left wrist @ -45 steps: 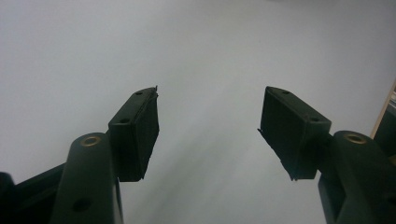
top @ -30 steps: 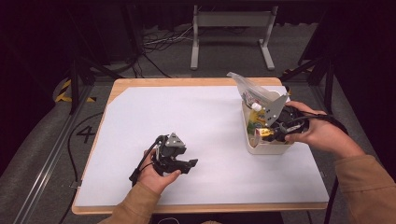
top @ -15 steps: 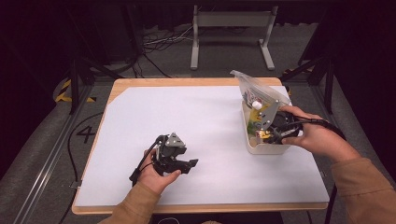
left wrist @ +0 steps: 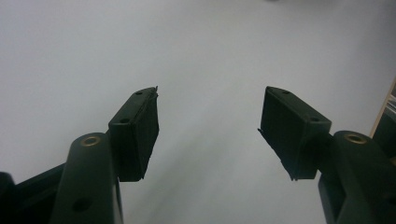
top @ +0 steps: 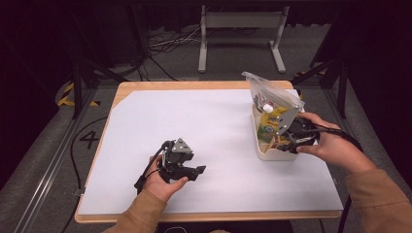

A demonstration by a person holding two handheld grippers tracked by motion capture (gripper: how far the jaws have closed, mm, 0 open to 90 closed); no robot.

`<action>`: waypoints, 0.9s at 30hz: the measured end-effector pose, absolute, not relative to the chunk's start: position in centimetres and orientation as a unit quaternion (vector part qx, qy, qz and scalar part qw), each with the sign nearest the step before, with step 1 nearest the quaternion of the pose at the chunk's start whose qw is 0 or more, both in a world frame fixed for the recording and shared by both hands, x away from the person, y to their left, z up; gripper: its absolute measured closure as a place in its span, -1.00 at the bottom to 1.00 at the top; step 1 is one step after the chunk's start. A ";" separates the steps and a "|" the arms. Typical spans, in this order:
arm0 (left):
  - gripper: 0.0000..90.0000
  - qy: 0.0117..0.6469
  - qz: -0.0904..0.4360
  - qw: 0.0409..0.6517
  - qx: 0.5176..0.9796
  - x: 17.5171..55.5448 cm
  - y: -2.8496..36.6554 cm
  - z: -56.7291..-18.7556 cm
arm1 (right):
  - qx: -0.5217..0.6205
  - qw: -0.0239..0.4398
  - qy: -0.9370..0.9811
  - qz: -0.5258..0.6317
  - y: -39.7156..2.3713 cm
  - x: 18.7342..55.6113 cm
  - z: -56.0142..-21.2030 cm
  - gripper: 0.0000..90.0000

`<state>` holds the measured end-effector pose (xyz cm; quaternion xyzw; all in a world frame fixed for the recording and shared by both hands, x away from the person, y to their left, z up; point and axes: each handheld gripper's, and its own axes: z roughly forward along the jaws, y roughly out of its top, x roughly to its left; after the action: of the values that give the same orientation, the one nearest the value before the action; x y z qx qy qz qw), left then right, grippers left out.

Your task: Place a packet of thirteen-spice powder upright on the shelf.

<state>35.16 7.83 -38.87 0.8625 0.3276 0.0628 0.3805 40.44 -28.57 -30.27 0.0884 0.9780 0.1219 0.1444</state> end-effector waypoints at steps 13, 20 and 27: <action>-0.19 0.341 0.077 0.390 0.852 34.4 9.9 -38.6 | 0.129 0.180 0.948 0.227 -30.5 37.3 -29.2 -0.08; -0.21 0.351 0.093 0.401 0.841 33.5 12.1 -38.5 | 0.166 0.194 0.920 0.296 -32.5 34.8 -29.6 -0.14; -0.27 0.355 0.102 0.412 0.833 33.0 14.6 -38.6 | 0.215 0.211 0.888 0.346 -34.6 33.0 -30.9 -0.20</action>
<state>33.02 14.58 -38.64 0.8330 0.3548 0.1025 0.4119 32.98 -34.56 -30.90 0.2151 0.8884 0.3461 0.2113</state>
